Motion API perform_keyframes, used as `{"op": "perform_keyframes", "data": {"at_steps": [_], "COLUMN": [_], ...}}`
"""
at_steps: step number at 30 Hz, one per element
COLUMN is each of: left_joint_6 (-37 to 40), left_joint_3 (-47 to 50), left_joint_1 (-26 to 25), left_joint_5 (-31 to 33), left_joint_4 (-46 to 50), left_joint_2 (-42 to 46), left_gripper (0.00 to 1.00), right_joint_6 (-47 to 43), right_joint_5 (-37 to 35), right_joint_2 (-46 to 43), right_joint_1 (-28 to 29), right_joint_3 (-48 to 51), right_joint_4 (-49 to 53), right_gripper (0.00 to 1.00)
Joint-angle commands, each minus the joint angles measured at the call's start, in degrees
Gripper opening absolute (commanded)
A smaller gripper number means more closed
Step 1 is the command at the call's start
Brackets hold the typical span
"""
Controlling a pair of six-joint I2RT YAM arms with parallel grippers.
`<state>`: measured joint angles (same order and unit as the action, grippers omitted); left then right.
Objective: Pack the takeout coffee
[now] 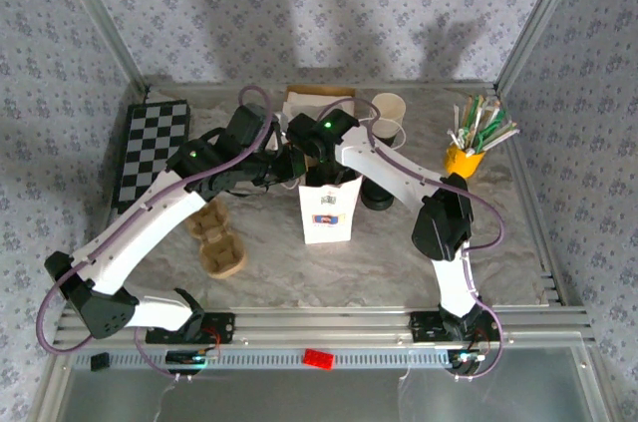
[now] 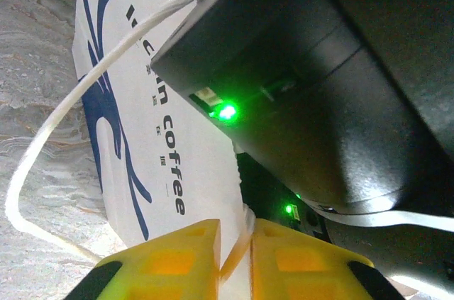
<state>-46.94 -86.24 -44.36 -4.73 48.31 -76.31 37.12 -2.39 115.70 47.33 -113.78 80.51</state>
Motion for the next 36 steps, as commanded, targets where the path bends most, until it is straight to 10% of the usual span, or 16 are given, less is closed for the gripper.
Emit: {"op": "perform_keyframes", "data": {"at_steps": [1, 36], "left_joint_6": [0.92, 1.06], "left_joint_3": [-2.23, -2.61], "left_joint_1": [-0.38, -0.48], "left_joint_5": [-0.5, 0.12], "left_joint_4": [1.86, 1.67], "left_joint_2": [-0.5, -0.66], "left_gripper": [0.2, 0.2], "right_joint_6": [1.6, 1.81], "right_joint_5": [-1.92, -1.88], "right_joint_2": [-0.39, -1.42], "right_joint_1": [-0.31, -0.75], "right_joint_3": [1.88, 3.88], "right_joint_4": [0.42, -0.99], "right_gripper": [0.52, 0.57]}}
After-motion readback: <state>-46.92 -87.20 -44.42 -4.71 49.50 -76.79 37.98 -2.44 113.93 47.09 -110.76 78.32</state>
